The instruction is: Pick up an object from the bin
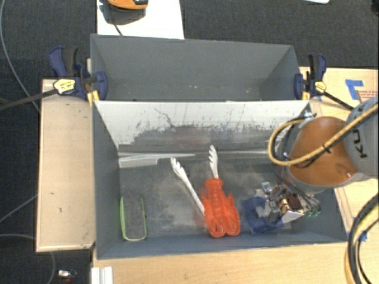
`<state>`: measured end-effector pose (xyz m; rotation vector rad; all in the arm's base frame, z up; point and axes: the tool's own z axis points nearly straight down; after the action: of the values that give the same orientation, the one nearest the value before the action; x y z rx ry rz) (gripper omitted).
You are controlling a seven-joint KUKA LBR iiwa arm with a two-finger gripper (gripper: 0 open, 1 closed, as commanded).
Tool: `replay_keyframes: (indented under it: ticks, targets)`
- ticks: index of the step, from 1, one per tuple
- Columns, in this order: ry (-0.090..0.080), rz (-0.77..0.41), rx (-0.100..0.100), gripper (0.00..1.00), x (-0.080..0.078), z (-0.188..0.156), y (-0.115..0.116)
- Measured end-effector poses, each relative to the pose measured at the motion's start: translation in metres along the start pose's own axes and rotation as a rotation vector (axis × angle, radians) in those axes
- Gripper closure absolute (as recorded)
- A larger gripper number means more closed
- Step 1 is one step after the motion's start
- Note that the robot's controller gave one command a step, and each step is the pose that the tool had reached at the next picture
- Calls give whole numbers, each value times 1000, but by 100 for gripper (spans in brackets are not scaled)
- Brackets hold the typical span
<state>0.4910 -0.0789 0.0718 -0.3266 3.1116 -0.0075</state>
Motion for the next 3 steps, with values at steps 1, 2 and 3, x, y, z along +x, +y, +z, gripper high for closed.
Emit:
replay_keyframes:
  ticks: [1, 2, 3]
  targets:
    - [-4, -101, 0, 100, -7, 2, -24]
    - [-4, -104, 0, 100, -7, 2, -24]
    - [-4, -106, 0, 100, -7, 2, -24]
